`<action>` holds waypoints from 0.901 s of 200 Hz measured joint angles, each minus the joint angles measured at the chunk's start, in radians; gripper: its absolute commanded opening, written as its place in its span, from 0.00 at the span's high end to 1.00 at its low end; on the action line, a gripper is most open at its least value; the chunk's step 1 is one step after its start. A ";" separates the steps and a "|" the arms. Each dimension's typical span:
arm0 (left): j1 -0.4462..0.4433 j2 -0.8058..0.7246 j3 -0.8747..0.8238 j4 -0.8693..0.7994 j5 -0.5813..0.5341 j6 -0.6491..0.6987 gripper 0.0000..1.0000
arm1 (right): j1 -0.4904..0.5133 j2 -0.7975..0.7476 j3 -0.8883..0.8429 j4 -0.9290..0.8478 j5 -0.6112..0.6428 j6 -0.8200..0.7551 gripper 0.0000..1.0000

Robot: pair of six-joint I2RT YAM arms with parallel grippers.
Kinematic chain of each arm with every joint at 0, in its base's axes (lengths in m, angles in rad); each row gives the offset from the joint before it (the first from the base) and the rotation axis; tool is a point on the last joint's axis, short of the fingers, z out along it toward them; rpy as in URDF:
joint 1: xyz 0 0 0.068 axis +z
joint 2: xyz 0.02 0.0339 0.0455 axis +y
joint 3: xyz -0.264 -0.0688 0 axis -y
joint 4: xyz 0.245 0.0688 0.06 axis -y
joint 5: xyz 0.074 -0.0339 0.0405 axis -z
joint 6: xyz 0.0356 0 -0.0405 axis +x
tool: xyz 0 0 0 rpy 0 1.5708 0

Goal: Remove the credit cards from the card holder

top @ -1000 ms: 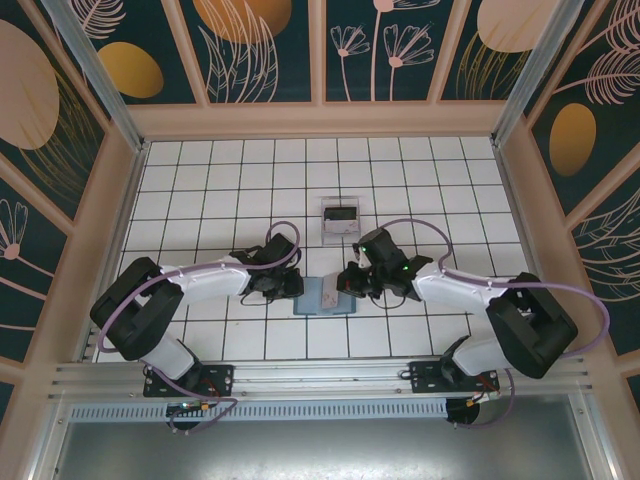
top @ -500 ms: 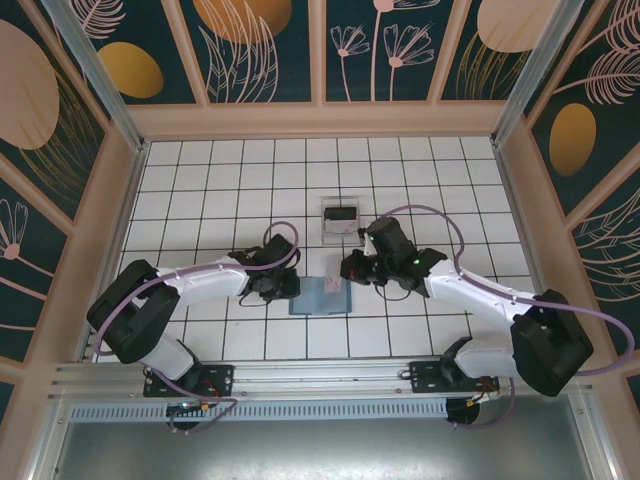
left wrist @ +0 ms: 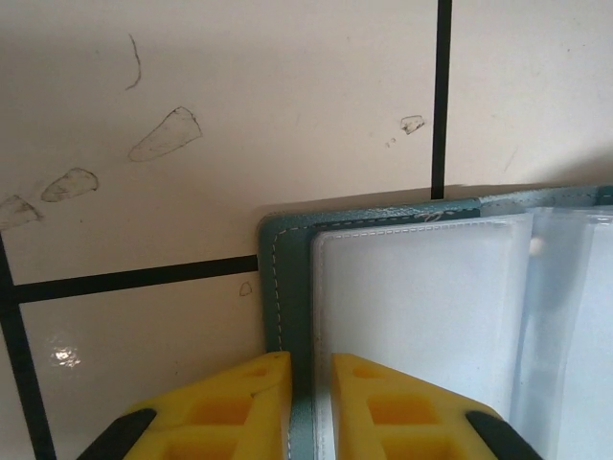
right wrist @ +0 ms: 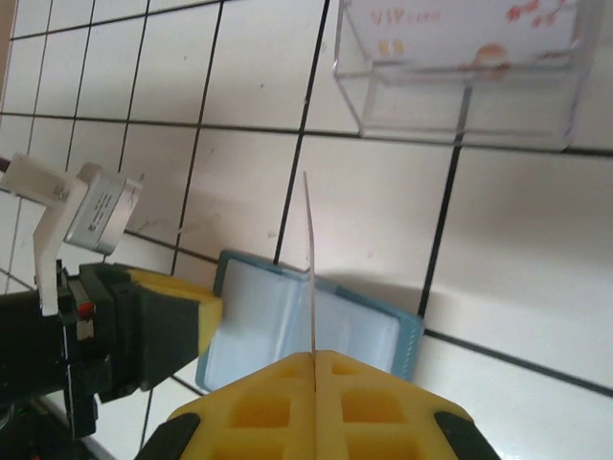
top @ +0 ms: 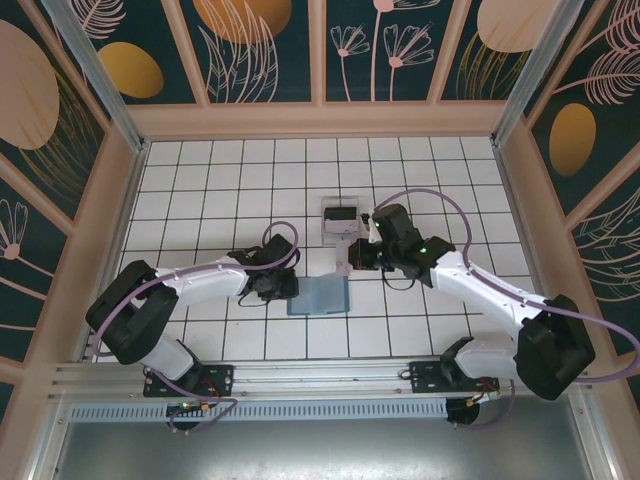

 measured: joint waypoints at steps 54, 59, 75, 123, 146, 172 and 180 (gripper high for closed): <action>0.000 0.002 0.006 -0.002 0.000 0.013 0.79 | -0.013 0.061 0.159 -0.141 0.095 -0.333 1.00; 0.000 0.002 0.006 -0.002 0.000 0.013 0.79 | -0.013 0.074 0.172 -0.153 0.105 -0.373 1.00; 0.000 0.002 0.007 -0.004 0.000 0.013 0.79 | -0.013 0.107 0.201 -0.187 0.138 -0.491 1.00; 0.000 0.002 0.008 -0.004 0.000 0.014 0.79 | -0.013 0.138 0.222 -0.247 0.195 -0.866 1.00; 0.000 0.002 0.008 -0.004 0.000 0.014 0.79 | -0.013 0.143 0.257 -0.269 0.214 -1.049 1.00; 0.000 0.003 0.008 -0.004 0.000 0.015 0.79 | -0.013 0.174 0.323 -0.290 0.236 -1.229 1.00; 0.000 0.003 0.008 -0.004 0.000 0.017 0.79 | -0.013 0.189 0.345 -0.300 0.239 -1.275 1.00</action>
